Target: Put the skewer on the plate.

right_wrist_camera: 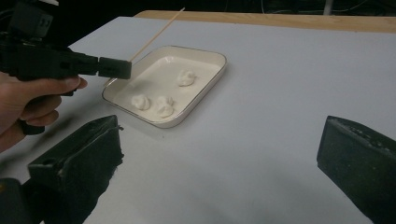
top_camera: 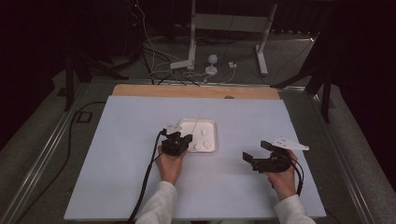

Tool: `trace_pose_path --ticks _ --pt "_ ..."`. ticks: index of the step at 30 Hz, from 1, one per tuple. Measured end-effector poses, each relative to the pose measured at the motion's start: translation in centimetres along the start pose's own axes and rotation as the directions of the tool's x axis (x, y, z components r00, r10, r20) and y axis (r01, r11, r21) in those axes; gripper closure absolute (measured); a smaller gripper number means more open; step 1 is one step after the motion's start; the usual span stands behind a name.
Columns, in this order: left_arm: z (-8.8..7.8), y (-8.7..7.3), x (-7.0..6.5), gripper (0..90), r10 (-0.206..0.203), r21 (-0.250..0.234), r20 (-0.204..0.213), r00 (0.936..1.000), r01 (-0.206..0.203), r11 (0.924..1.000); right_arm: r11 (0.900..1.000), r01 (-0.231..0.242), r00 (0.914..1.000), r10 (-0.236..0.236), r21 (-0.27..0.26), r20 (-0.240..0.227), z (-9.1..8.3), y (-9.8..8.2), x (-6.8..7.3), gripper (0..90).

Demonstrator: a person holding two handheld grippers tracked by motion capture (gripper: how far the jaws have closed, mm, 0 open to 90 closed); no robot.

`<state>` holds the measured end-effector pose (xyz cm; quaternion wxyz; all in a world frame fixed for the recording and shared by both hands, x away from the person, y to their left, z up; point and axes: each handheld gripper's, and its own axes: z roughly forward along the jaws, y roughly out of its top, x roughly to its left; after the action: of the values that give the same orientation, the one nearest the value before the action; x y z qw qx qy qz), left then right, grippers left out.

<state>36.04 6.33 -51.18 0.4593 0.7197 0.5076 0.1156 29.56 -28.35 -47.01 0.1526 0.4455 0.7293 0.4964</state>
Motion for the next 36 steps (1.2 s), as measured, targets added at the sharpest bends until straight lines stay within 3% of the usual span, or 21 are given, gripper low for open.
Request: trace_pose_path --ticks 9,11,14,17,21,24,30,36 --pt "0.9 -0.5 0.6 88.5 -0.047 0.033 -0.044 0.998 0.048 0.9983 1.0 0.004 1.0 -0.004 0.008 -0.004 0.2 -0.1 0.1 0.0" --pt "1.0 -0.6 0.7 79.9 -0.066 0.031 -0.045 0.9968 0.068 0.9972 1.0 0.004 1.0 -0.004 0.01 -0.003 0.2 -0.2 0.1 0.0" --pt "0.9 -0.6 0.7 57.5 -0.073 0.025 -0.017 0.9972 0.074 0.997 1.0 0.002 1.0 -0.002 0.008 -0.003 0.1 -0.2 0.0 0.0" --pt "0.4 -0.4 0.6 49.0 -0.06 0.01 -0.003 0.9982 0.06 0.9982 1.0 0.0 1.0 0.0 0.006 -0.004 0.1 -0.2 0.0 0.0" --pt "-1.2 0.2 0.7 41.7 -0.048 -0.049 0.042 0.9979 0.05 0.9975 1.0 0.003 1.0 -0.003 0.005 -0.003 0.1 -0.2 0.1 0.0" --pt "-2.8 0.8 1.1 30.5 -0.045 -0.086 0.074 0.9962 0.052 0.995 1.0 0.006 1.0 -0.006 -0.003 -0.005 0.1 -0.2 0.2 0.0" --pt "-6.5 1.4 2.5 17.5 -0.015 -0.171 0.1 0.9949 0.032 0.9848 1.0 0.013 0.9999 -0.013 -0.014 -0.007 0.0 -0.3 0.3 0.0" --pt "-9.3 1.3 4.2 11.6 0.021 -0.203 0.084 0.9963 -0.003 0.9791 0.999 0.028 0.9996 -0.028 -0.027 -0.009 -0.2 -0.3 0.4 0.0"
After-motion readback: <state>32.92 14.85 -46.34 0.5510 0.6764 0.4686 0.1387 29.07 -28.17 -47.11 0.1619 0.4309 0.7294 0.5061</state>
